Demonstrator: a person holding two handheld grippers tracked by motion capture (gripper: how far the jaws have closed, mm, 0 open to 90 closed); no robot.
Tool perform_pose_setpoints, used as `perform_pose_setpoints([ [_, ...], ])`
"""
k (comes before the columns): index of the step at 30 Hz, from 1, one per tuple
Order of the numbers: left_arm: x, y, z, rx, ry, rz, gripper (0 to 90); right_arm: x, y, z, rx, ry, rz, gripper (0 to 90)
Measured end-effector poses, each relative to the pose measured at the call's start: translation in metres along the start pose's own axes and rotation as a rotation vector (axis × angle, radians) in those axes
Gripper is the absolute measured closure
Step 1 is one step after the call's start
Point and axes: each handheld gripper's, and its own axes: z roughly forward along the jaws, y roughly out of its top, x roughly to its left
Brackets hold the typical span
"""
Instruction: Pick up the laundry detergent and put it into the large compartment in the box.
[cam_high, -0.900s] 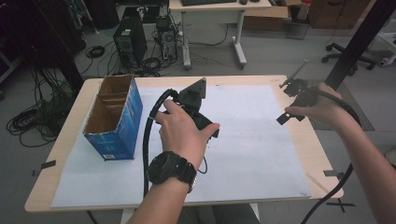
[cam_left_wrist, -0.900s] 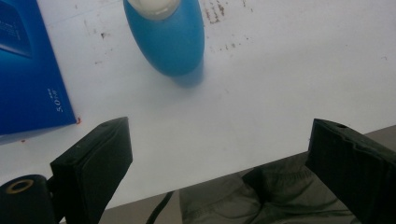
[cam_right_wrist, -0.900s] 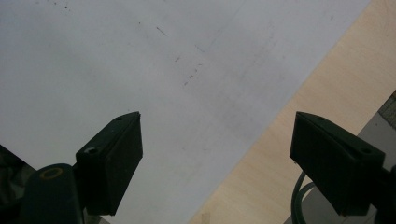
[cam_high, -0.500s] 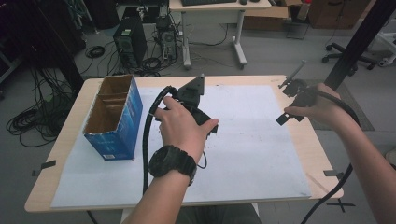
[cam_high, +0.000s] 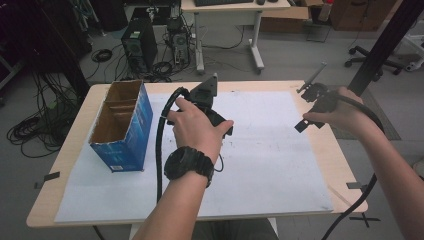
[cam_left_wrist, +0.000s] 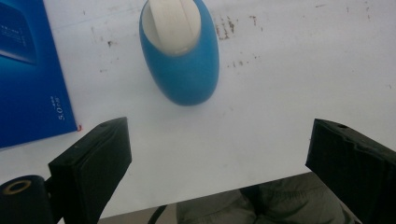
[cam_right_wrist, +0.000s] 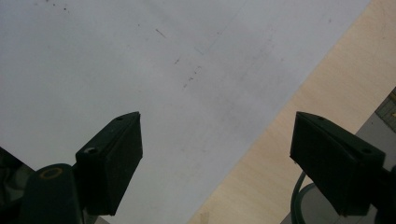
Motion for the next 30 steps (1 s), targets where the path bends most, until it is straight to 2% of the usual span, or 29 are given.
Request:
perform_pose_setpoints([
  [5, 0.000, 0.008, 0.002, -0.005, 0.011, -0.033, 5.9, 0.000, 0.000, -0.001, -0.002, -0.001, 0.003, 17.3],
  [17, 0.001, 0.028, 0.016, 0.021, 0.048, -0.068, 5.9, 0.001, 0.000, 0.000, -0.005, 0.003, -0.001, 17.2],
  [23, 0.005, 0.037, 0.026, 0.038, 0.057, -0.103, 5.9, 0.000, 0.001, 0.001, -0.007, 0.006, -0.005, 17.1],
  [30, 0.005, 0.044, 0.035, 0.055, 0.069, -0.113, 6.2, -0.002, 0.001, 0.003, -0.006, 0.008, -0.004, 17.1],
])
